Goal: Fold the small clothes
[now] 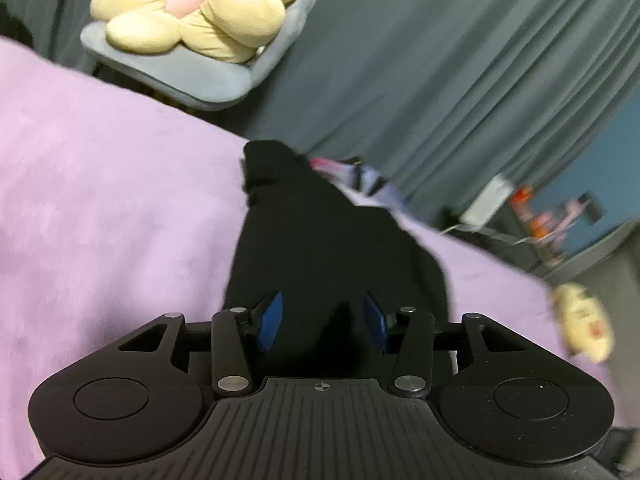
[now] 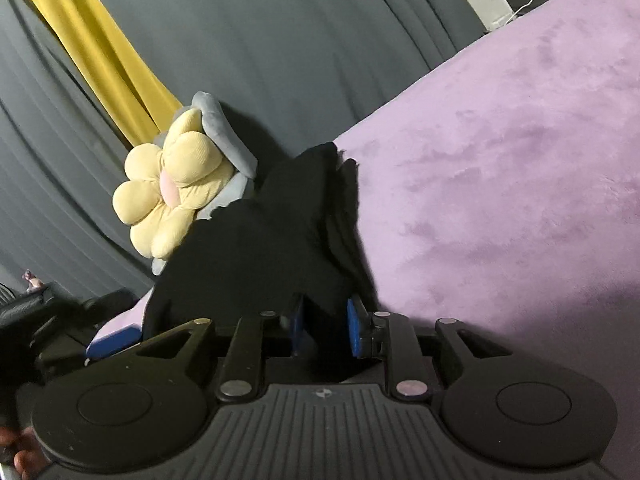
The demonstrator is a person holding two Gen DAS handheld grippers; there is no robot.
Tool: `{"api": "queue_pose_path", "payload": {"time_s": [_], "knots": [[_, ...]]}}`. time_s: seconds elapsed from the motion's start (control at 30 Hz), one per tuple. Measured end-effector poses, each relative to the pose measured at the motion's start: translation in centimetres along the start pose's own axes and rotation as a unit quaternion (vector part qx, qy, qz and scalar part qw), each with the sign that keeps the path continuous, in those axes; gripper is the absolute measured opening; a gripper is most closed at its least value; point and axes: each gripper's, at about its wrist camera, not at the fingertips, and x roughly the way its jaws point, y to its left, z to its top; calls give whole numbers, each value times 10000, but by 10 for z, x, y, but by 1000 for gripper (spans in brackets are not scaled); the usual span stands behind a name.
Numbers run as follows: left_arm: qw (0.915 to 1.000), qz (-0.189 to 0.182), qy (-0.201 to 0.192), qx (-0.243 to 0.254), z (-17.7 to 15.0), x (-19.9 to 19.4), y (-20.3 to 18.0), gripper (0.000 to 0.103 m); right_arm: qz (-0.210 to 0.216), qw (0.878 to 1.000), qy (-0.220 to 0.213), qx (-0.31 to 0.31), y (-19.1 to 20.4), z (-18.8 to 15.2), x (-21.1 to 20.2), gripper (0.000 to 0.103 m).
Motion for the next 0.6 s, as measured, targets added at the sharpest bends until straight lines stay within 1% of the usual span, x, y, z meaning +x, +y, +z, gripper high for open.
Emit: {"api": "queue_pose_path", "payload": {"time_s": [0.03, 0.1, 0.17, 0.2, 0.27, 0.33, 0.37, 0.4, 0.43, 0.47, 0.53, 0.6], "knots": [[9998, 159, 63, 110, -1, 8, -2, 48, -53, 10000, -13, -22, -1, -2, -1, 19], [9988, 328, 166, 336, -7, 18, -5, 47, -86, 9999, -23, -90, -4, -3, 1, 19], [9955, 481, 56, 818, -19, 23, -9, 44, -92, 9999, -65, -130, -6, -5, 1, 19], [9930, 527, -21, 1056, -25, 25, -10, 44, -101, 9997, -90, -187, -5, -6, 2, 19], [9901, 545, -157, 1283, -33, 21, -11, 44, -75, 9997, -126, -214, -5, -7, -1, 19], [9902, 475, -191, 1297, -33, 15, -10, 44, -34, 9998, -172, -29, -7, -4, -5, 21], [9910, 425, -185, 1255, -32, 11, -9, 44, -118, 9996, -263, 42, -8, -2, -10, 31], [9920, 367, -170, 1193, -30, 6, -5, 44, -234, 9990, -380, 50, -7, 1, -14, 35], [9931, 309, -174, 1122, -27, 0, -2, 45, -299, 9980, -554, 23, -4, 5, -18, 37], [9938, 308, -208, 1052, -24, -5, 2, 49, -339, 9970, -689, -4, 0, 9, -21, 37], [9940, 492, -403, 886, -16, -16, 13, 55, -366, 9958, -780, -297, 18, 18, -17, 37], [9944, 581, -543, 696, -9, -25, 25, 56, -357, 9931, -783, -798, 45, 30, -1, 37]]}}
